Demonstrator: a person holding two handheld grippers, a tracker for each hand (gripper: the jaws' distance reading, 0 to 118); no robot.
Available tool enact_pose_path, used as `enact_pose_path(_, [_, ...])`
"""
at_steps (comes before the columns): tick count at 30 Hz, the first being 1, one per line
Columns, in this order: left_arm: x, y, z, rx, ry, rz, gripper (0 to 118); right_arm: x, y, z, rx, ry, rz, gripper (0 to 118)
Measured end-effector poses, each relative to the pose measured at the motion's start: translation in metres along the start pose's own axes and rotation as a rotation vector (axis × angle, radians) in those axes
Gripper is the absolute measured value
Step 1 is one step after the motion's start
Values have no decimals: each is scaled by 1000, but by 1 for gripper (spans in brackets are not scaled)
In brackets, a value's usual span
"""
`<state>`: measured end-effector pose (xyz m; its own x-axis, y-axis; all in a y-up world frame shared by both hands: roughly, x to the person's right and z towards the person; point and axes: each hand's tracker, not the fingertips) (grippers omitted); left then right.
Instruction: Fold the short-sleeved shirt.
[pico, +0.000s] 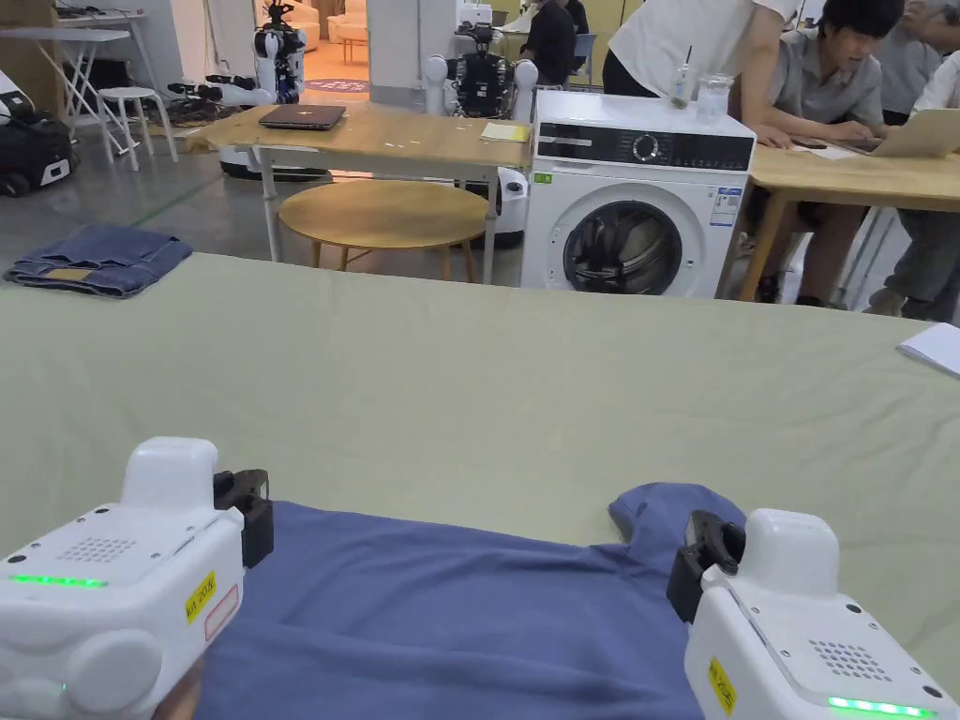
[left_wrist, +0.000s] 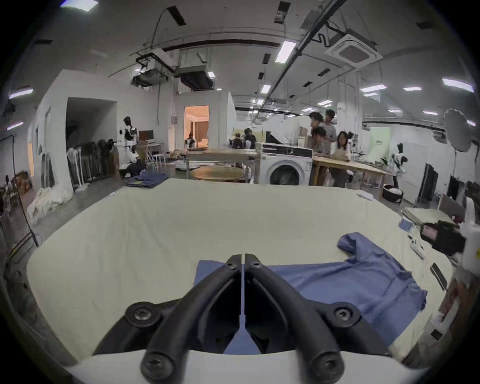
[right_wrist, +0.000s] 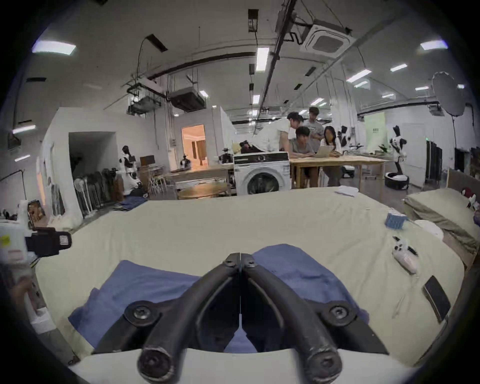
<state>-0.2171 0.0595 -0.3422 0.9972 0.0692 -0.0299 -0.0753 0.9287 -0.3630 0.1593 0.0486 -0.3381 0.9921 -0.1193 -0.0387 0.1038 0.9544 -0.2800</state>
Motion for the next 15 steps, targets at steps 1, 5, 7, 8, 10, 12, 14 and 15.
enact_pose_path(1, [-7,9,-13,9,-9,15,0,0,0,-2,-4,0,5,0])
enact_pose_path(5, [-41,29,-75,-193,-49,53,0,1,2,-13,-49,-14,43,0])
enact_pose_path(7, [-57,35,-113,-327,-42,51,0,7,2,-17,-62,2,41,0])
enact_pose_path(8, [-66,36,-132,-396,-66,65,0,9,1,-20,-75,2,45,0])
enact_pose_path(10, [-75,34,-161,-502,-73,97,0,13,0,-24,-97,-3,67,0])
enact_pose_path(12, [-85,29,-186,-577,-45,109,0,16,-2,-27,-115,-10,87,0])
enact_pose_path(14, [-91,26,-204,-631,-47,143,0,21,-5,-29,-136,-11,96,0])
enact_pose_path(15, [-94,24,-213,-664,-50,157,9,24,-7,-31,-153,-18,101,0])
